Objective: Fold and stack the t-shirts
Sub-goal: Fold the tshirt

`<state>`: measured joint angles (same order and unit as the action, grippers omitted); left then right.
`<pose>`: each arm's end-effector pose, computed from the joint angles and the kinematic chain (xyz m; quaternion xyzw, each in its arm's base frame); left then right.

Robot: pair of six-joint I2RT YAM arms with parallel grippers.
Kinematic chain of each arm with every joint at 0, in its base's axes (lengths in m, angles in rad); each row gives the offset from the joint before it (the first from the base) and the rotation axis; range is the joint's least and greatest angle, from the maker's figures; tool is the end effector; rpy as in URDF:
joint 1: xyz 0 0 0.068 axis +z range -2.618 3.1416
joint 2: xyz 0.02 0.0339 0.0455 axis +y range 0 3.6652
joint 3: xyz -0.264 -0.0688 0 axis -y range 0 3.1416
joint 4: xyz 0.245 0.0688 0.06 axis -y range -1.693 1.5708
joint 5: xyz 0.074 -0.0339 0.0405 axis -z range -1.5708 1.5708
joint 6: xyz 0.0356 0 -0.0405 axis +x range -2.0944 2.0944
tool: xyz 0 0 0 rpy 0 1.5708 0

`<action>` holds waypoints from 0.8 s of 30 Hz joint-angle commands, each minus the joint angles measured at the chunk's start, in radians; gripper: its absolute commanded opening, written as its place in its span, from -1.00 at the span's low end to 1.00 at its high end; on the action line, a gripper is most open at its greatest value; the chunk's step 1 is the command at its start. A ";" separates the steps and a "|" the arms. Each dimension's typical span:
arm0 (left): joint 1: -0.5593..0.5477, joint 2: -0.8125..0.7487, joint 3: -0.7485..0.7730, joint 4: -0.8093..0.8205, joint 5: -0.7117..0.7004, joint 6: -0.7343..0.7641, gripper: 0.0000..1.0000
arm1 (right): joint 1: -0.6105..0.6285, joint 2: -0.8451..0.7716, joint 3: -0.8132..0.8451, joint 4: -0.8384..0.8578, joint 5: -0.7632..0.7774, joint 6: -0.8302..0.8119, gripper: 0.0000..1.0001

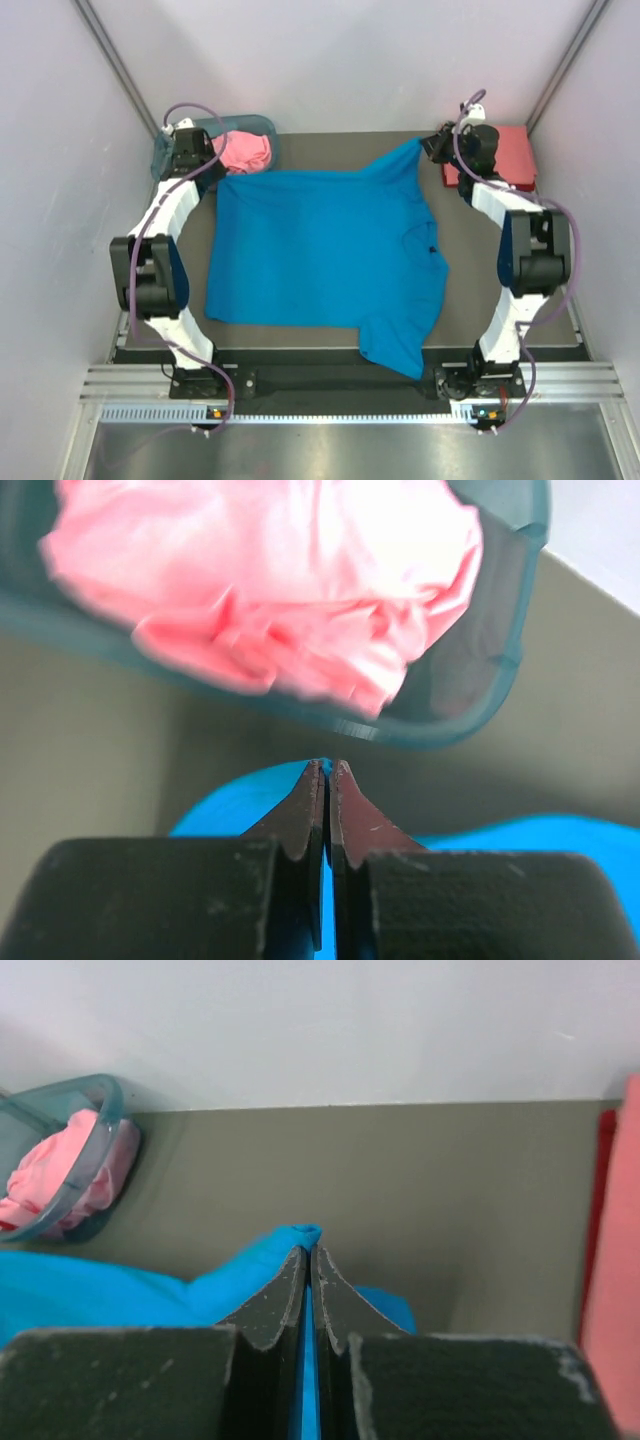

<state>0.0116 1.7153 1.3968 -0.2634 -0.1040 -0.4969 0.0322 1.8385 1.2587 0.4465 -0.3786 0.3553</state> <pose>0.4008 0.0083 0.2949 -0.2450 0.8446 -0.0695 0.4710 0.4331 0.0271 0.2698 -0.0034 0.7495 0.2635 0.6073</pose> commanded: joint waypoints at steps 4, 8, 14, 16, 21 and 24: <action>0.056 0.122 0.163 0.151 0.199 0.034 -1.00 | 0.018 0.171 0.267 0.103 -0.097 0.031 -1.00; 0.085 0.144 0.171 0.141 0.233 0.035 -1.00 | 0.023 0.154 0.289 -0.003 -0.054 -0.010 -1.00; 0.100 0.126 0.145 0.105 0.313 0.024 -1.00 | 0.023 0.002 0.173 -0.181 0.058 -0.102 -1.00; 0.102 0.115 0.130 0.086 0.305 0.040 -1.00 | 0.026 -0.056 0.131 -0.198 0.060 -0.119 -1.00; 0.102 0.035 0.027 0.052 0.280 0.049 -1.00 | 0.051 -0.218 -0.060 -0.226 0.119 -0.148 -1.00; 0.103 -0.002 -0.024 0.032 0.277 0.047 -1.00 | 0.051 -0.320 -0.174 -0.258 0.161 -0.138 -1.00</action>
<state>0.1093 1.8011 1.4120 -0.2211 0.1677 -0.4675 0.0711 1.6238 1.1538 0.2043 -0.2817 0.2440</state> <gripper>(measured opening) 0.023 0.007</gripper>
